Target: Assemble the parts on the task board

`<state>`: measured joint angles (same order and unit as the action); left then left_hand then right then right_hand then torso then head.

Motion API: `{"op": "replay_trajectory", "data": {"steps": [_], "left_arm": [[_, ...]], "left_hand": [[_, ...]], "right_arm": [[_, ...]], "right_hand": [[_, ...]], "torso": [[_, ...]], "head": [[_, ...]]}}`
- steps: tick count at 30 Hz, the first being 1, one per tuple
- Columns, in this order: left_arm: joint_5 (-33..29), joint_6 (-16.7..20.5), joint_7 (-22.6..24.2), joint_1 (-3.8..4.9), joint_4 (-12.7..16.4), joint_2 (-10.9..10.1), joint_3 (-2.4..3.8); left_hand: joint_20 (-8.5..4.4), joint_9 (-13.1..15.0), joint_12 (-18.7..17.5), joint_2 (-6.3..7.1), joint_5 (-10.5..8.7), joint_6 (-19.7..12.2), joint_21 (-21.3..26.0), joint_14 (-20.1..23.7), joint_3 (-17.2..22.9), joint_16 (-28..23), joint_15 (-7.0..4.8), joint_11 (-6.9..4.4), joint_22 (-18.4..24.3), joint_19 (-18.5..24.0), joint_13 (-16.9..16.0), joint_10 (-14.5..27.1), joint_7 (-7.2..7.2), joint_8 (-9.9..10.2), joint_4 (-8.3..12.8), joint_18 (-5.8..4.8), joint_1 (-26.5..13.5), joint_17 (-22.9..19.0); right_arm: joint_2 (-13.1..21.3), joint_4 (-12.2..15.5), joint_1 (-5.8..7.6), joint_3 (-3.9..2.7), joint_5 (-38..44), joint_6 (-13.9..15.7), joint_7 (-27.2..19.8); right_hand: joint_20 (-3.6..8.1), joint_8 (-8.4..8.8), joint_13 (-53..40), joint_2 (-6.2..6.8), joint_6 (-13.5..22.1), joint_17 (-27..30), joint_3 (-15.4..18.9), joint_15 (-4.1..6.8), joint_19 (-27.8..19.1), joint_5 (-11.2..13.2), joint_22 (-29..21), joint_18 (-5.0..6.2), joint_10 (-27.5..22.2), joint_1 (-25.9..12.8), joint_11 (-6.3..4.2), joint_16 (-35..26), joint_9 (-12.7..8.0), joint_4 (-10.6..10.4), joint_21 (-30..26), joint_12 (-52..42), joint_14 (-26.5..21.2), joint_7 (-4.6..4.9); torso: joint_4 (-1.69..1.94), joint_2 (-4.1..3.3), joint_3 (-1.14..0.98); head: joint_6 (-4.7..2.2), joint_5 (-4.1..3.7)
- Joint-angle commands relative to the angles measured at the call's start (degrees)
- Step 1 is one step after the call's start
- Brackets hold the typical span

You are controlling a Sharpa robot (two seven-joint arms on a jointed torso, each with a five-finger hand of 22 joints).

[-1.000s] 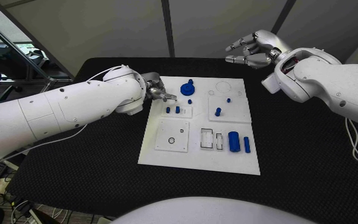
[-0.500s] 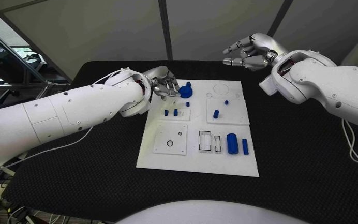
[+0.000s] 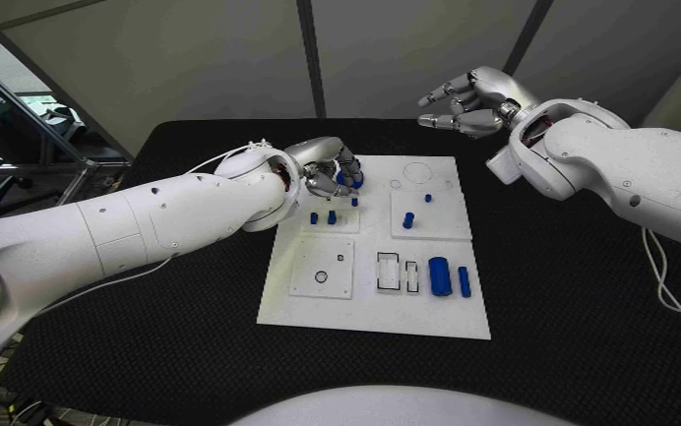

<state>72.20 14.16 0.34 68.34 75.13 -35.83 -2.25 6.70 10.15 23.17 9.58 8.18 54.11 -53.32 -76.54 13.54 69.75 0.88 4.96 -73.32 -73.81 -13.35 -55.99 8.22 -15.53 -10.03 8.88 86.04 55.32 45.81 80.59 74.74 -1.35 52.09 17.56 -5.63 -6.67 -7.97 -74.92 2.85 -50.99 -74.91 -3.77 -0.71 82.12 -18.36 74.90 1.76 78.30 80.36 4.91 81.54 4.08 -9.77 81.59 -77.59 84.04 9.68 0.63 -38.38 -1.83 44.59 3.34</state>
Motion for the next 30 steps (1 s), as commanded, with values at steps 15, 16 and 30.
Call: {"op": "replay_trajectory", "data": {"steps": [15,16,30], "left_arm": [[8.5,-7.54,-2.62,0.05,-4.12,3.87,-0.37],[8.71,-7.88,-2.97,0.05,-4.33,4.04,-0.37],[10.35,-9.76,-4.74,-0.04,-6.38,5.66,-0.37]], "left_hand": [[-0.9,-2.51,-3.06,0.72,0.12,1.91,-14.49,-7.64,0.46,8.33,-0.8,-0.31,-6.7,-8.24,4.48,-2.11,-0.48,2.19,0.5,-4.2,-1.14,9.2],[-0.9,-2.57,-3.19,0.73,0.12,1.92,-14.5,-7.75,0.46,8.48,-0.79,-0.28,-6.7,-8.28,4.59,-2.02,-0.48,2.25,0.52,-4.21,-1.17,9.42],[-1.0,-3.05,-3.83,-0.11,0.23,2.74,-15.36,-8.27,1.76,9.04,-0.91,-0.4,-7.05,-8.94,5.55,-2.85,-0.59,2.61,1.23,-4.39,-0.3,9.71]], "right_arm": [[-0.19,0.14,0.07,-0.03,-0.38,-0.17,-0.47],[-0.2,0.14,0.07,-0.03,-0.38,-0.17,-0.46],[-0.34,0.17,0.07,-0.03,-0.37,-0.21,-0.45]], "right_hand": [[0.1,-0.18,-0.29,-0.15,-0.2,-1.37,0.01,0.41,-0.27,-0.26,4.94,1.11,-0.15,-0.59,-0.19,-0.37,-0.07,-0.14,-0.24,0.16,2.81,0.09],[0.1,-0.18,-0.29,-0.15,-0.2,-1.37,0.01,0.41,-0.27,-0.26,4.94,1.11,-0.15,-0.59,-0.19,-0.37,-0.07,-0.14,-0.24,0.16,2.81,0.09],[0.1,-0.18,-0.29,-0.15,-0.2,-1.37,0.01,0.41,-0.27,-0.26,4.94,1.11,-0.15,-0.59,-0.19,-0.37,-0.07,-0.14,-0.24,0.16,2.81,0.09]], "torso": [[0.06,0.03,-0.05],[0.08,0.02,-0.05],[0.07,0.02,-0.05]], "head": [[0.09,-0.07],[0.12,-0.14],[0.31,-0.26]]}}
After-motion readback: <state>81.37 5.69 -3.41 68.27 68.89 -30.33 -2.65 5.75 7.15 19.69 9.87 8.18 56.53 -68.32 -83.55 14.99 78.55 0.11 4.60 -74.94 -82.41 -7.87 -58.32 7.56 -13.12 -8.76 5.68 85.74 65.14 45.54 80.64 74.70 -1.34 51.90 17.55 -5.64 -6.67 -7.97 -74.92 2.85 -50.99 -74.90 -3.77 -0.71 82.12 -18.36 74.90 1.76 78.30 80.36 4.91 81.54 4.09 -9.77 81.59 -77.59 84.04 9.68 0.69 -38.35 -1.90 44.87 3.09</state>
